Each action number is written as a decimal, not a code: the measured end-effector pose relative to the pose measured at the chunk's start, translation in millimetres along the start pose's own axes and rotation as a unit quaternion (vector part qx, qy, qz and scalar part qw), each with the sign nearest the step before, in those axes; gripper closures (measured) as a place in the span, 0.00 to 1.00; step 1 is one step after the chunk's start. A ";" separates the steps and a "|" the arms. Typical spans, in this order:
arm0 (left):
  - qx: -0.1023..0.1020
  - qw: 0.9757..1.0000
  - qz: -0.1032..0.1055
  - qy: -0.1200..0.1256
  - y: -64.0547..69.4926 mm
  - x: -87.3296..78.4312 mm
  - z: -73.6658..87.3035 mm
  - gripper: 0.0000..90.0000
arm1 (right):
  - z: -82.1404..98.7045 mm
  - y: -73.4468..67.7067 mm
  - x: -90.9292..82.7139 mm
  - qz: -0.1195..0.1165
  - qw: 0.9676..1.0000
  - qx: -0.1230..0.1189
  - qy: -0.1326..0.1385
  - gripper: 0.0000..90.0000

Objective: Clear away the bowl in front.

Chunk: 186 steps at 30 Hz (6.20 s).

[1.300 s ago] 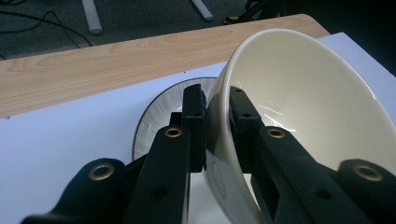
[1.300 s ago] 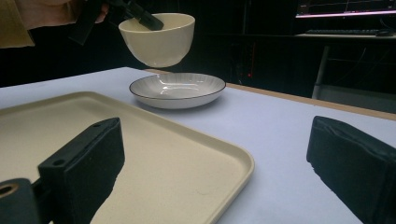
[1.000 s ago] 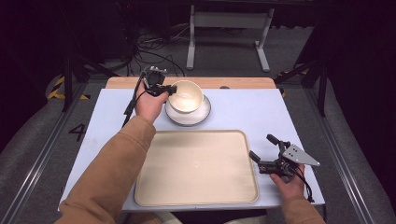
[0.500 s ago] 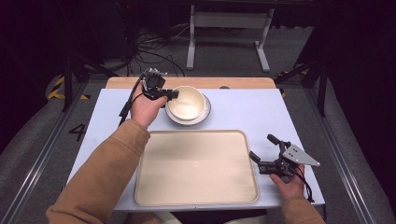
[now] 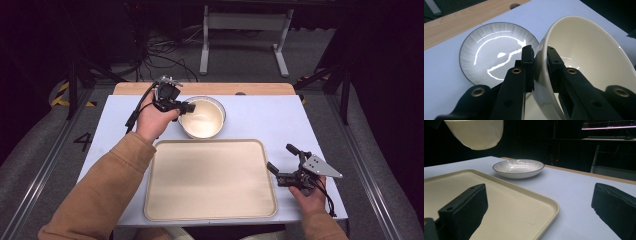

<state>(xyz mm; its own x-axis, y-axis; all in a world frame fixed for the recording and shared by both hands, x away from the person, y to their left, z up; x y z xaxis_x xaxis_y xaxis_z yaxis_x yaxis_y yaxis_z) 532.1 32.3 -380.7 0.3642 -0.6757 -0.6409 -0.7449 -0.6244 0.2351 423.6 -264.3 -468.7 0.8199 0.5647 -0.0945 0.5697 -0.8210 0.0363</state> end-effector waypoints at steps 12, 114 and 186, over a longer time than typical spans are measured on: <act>0.028 0.999 0.034 -0.025 25.1 -2.0 8.5 0.89 | -0.1 -0.2 0.1 -0.001 1.000 0.000 0.000 0.01; 0.063 0.979 0.082 -0.177 57.5 61.0 95.9 0.77 | 0.0 0.2 0.1 0.001 1.000 -0.001 0.000 0.01; 0.059 0.991 -0.004 0.121 4.0 -78.1 153.5 0.05 | -1.5 3.6 -1.2 0.009 1.000 0.017 0.009 0.01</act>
<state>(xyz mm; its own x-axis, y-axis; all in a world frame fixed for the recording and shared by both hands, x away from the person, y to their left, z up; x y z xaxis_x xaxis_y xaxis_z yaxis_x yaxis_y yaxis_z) 414.8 142.7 -441.8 0.4833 -0.7533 -0.4460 -0.7964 -0.5899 0.1333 424.7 -267.8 -466.9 0.8310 0.5510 -0.0766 0.5530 -0.8332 0.0049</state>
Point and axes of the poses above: each handheld gripper's, and its own axes: x roughly forward along the jaws, z roughly out of its underside, y roughly to its right, the point moved 10 cm from there along x, roughly forward along the jaws, and after that the axes turned 4 degrees about z, right-handed, at the moved point
